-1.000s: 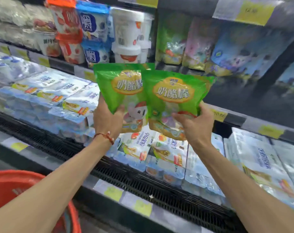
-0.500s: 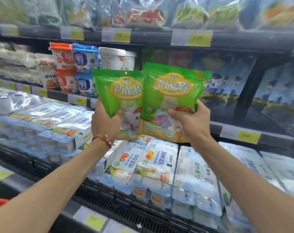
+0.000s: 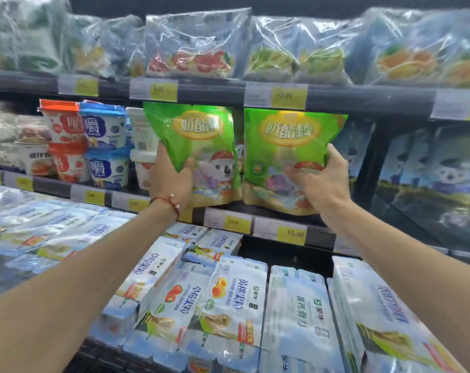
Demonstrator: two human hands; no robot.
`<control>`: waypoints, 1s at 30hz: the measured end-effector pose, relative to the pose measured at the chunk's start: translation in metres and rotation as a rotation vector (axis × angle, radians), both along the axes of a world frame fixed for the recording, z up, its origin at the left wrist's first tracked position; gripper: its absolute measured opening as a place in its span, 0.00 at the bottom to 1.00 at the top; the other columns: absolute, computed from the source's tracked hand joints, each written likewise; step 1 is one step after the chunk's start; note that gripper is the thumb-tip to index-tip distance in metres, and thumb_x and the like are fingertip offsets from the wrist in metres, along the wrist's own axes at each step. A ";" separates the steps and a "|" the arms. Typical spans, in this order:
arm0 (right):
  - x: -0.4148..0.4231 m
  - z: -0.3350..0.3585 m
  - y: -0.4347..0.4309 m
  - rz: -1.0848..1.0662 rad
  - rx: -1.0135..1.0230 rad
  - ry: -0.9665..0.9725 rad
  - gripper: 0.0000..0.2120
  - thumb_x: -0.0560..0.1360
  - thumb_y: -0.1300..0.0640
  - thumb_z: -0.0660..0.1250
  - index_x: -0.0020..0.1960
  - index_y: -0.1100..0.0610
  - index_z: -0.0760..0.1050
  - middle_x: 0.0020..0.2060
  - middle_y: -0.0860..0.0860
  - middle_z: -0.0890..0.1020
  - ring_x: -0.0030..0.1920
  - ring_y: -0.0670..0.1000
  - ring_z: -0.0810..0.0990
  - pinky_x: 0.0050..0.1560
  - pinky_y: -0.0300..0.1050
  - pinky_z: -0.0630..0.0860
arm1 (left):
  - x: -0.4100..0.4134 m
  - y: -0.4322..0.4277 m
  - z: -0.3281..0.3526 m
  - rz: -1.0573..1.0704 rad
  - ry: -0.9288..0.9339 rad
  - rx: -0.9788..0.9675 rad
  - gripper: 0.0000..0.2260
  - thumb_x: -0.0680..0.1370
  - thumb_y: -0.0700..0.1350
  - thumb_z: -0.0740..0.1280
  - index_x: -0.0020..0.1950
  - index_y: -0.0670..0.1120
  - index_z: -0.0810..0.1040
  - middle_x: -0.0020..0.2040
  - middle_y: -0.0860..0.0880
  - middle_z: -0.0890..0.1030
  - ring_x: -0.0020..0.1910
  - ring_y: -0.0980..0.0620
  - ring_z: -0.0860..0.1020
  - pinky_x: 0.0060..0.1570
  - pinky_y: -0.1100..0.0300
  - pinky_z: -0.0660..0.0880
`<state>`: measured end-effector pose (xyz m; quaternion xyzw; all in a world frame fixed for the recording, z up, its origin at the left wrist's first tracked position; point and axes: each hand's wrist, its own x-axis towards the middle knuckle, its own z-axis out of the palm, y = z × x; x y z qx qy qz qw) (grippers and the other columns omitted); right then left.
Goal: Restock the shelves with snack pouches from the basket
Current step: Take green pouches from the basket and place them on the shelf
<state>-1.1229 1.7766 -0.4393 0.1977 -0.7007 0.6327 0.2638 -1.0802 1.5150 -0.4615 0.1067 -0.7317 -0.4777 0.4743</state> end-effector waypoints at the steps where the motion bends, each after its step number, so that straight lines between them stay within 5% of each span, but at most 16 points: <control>1: -0.003 -0.002 0.001 0.019 0.011 -0.001 0.23 0.65 0.55 0.84 0.56 0.53 0.78 0.45 0.49 0.87 0.45 0.50 0.87 0.47 0.49 0.85 | -0.006 -0.001 -0.001 -0.004 -0.027 -0.021 0.31 0.73 0.56 0.68 0.73 0.50 0.64 0.64 0.49 0.79 0.62 0.47 0.77 0.63 0.46 0.73; 4: -0.014 -0.011 0.005 0.066 0.021 -0.058 0.25 0.67 0.59 0.83 0.60 0.54 0.77 0.47 0.46 0.87 0.47 0.46 0.86 0.43 0.37 0.82 | -0.017 0.000 0.002 -0.105 -0.069 -0.085 0.28 0.73 0.49 0.72 0.70 0.52 0.66 0.60 0.51 0.80 0.58 0.48 0.78 0.62 0.49 0.74; 7: -0.027 -0.019 0.010 0.062 0.073 -0.098 0.25 0.69 0.55 0.81 0.62 0.51 0.76 0.49 0.44 0.85 0.47 0.43 0.84 0.40 0.33 0.79 | -0.025 -0.001 0.001 -0.238 -0.116 -0.142 0.37 0.66 0.44 0.75 0.72 0.54 0.64 0.61 0.52 0.78 0.59 0.50 0.77 0.63 0.52 0.72; 12: -0.051 -0.021 0.011 -0.040 0.084 -0.113 0.26 0.69 0.50 0.81 0.61 0.52 0.73 0.50 0.45 0.82 0.52 0.47 0.82 0.47 0.39 0.77 | -0.043 0.005 -0.002 -0.260 -0.062 -0.149 0.34 0.69 0.37 0.76 0.72 0.48 0.67 0.59 0.52 0.78 0.58 0.53 0.76 0.59 0.63 0.69; 15: -0.069 -0.026 0.007 -0.065 0.103 -0.120 0.26 0.69 0.47 0.81 0.60 0.50 0.72 0.51 0.47 0.82 0.52 0.53 0.83 0.50 0.54 0.83 | -0.064 0.002 0.001 -0.236 -0.122 -0.221 0.29 0.69 0.40 0.77 0.68 0.47 0.71 0.57 0.52 0.78 0.57 0.52 0.76 0.58 0.60 0.71; 18: -0.084 -0.029 0.000 -0.058 0.107 -0.143 0.27 0.70 0.47 0.80 0.62 0.53 0.71 0.55 0.52 0.82 0.51 0.57 0.83 0.35 0.46 0.82 | -0.084 -0.007 0.005 -0.227 -0.198 -0.302 0.25 0.69 0.44 0.78 0.64 0.48 0.75 0.56 0.52 0.80 0.54 0.52 0.77 0.53 0.61 0.70; 20: -0.096 -0.030 -0.003 -0.123 0.150 -0.129 0.28 0.71 0.46 0.79 0.63 0.55 0.72 0.57 0.52 0.82 0.55 0.55 0.81 0.47 0.47 0.79 | -0.095 -0.012 0.005 -0.206 -0.199 -0.311 0.24 0.69 0.45 0.78 0.63 0.47 0.76 0.55 0.53 0.80 0.54 0.53 0.76 0.51 0.62 0.69; 25: -0.124 -0.040 -0.002 -0.179 0.122 -0.167 0.23 0.68 0.43 0.80 0.56 0.52 0.77 0.52 0.52 0.83 0.55 0.56 0.81 0.57 0.54 0.80 | -0.125 -0.011 0.003 -0.184 -0.083 -0.160 0.21 0.67 0.39 0.79 0.58 0.48 0.79 0.48 0.52 0.82 0.44 0.54 0.79 0.40 0.67 0.73; 30: -0.124 -0.039 0.003 -0.098 -0.008 -0.107 0.18 0.68 0.51 0.81 0.53 0.50 0.77 0.50 0.52 0.84 0.51 0.56 0.84 0.53 0.57 0.83 | -0.148 -0.015 0.000 -0.269 -0.059 0.002 0.21 0.65 0.35 0.79 0.54 0.50 0.80 0.46 0.50 0.85 0.45 0.51 0.83 0.50 0.55 0.80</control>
